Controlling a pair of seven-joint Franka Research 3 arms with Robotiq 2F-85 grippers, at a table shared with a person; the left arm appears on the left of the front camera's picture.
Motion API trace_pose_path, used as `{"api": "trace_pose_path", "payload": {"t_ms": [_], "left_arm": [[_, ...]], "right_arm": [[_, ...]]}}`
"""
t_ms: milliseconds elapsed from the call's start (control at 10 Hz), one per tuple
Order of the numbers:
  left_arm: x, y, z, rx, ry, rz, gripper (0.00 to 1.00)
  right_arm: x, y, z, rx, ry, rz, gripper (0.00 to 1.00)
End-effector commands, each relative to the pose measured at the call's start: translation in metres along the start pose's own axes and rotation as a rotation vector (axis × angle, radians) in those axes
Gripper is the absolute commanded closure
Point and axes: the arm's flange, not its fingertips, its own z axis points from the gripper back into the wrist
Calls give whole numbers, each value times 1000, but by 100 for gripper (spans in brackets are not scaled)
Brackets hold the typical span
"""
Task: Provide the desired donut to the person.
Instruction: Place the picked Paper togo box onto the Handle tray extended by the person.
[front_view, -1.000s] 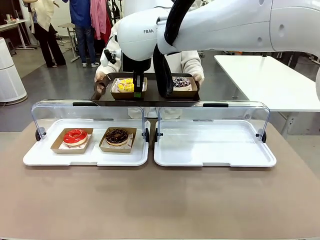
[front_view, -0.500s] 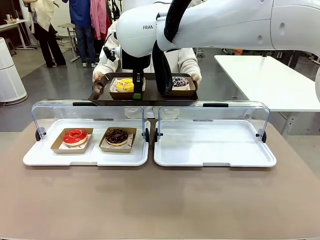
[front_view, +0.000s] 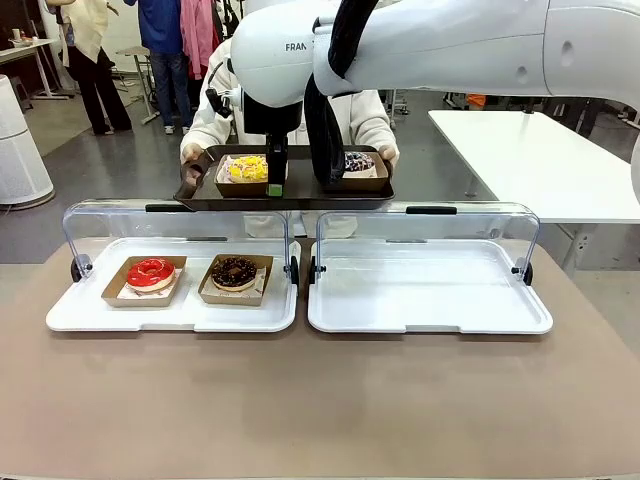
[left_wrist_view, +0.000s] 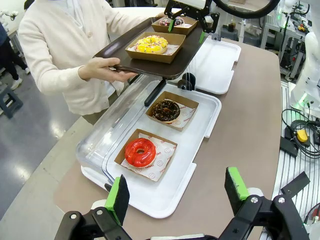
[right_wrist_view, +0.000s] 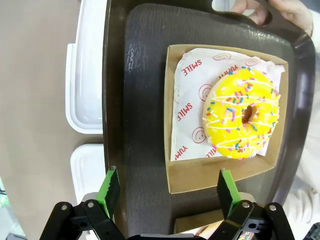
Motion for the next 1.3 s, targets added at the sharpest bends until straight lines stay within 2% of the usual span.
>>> {"api": "trace_pose_path", "payload": {"t_ms": [0,200,300,400,500,700,900,1100,1200], "left_arm": [[1,0,0,3,-5,-1,0],[1,0,0,3,-5,-1,0],[1,0,0,3,-5,-1,0],[1,0,0,3,-5,-1,0],[1,0,0,3,-5,-1,0],[1,0,0,3,-5,-1,0],[1,0,0,3,-5,-1,0],[1,0,0,3,-5,-1,0],[1,0,0,3,-5,-1,0]], "right_arm": [[2,-6,11,-6,29,2,0],[-4,5,37,86,56,-19,0],[-11,22,58,157,73,-18,0],[-20,43,76,176,82,9,0],[-33,70,91,190,91,19,0],[-67,132,119,119,87,14,0],[-110,178,124,64,107,-36,0],[-154,203,113,87,92,-132,0],[-166,209,105,106,81,-155,0]]}}
